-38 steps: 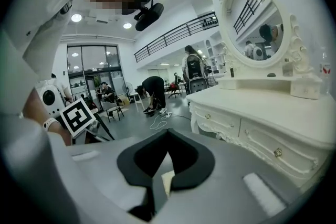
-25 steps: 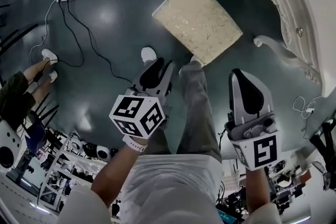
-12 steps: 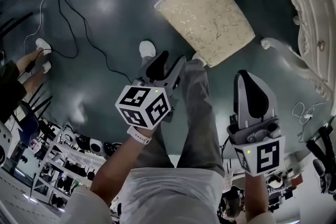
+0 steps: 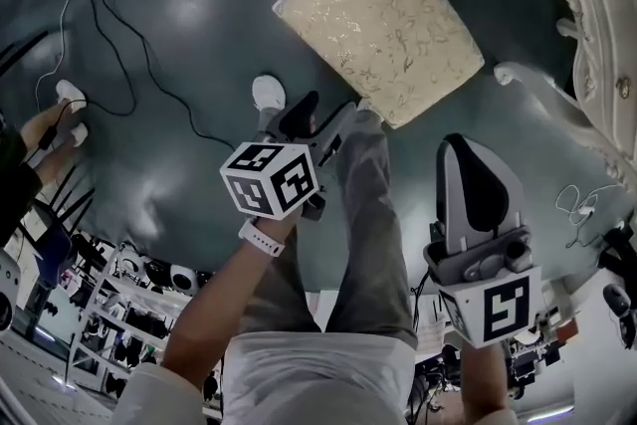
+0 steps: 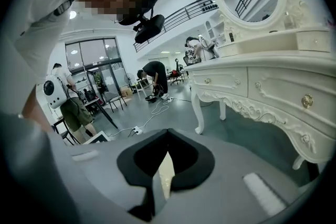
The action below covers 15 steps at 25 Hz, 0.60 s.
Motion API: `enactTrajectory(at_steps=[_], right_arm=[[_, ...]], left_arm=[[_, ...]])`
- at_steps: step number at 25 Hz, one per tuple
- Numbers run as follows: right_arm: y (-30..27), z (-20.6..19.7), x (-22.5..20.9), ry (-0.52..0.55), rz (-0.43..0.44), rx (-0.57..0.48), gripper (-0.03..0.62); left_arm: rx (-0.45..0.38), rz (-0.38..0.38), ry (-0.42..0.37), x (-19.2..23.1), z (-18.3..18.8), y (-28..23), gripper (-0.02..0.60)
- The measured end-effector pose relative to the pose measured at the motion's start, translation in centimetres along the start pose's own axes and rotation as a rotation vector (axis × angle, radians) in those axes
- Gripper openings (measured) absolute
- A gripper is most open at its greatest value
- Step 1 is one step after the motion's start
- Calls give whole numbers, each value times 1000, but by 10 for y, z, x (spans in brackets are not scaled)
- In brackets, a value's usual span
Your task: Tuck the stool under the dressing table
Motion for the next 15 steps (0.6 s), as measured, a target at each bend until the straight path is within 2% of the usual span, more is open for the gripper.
enactTrajectory(at_steps=[4,9,15], right_arm=[[-1,-12,-10,-45,-36,4,11],[-4,-22,-19,-87,-43,18,11],[-10,-24,-26,-79,-33,21,11]], left_arm=[[69,5,-29,15,-13,-23,288],[55,43,54,35,-16,-43,299],[61,29,108,46,-23,-65,318]])
Point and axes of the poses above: the fingertips, and each gripper's own axes: y backward along the fingers, x to its left, z out of its top, the point moved 6 cm from there along y, backward along the fingers, and after that the axes turned 9 degrees about -x, right-handed, at the moved point
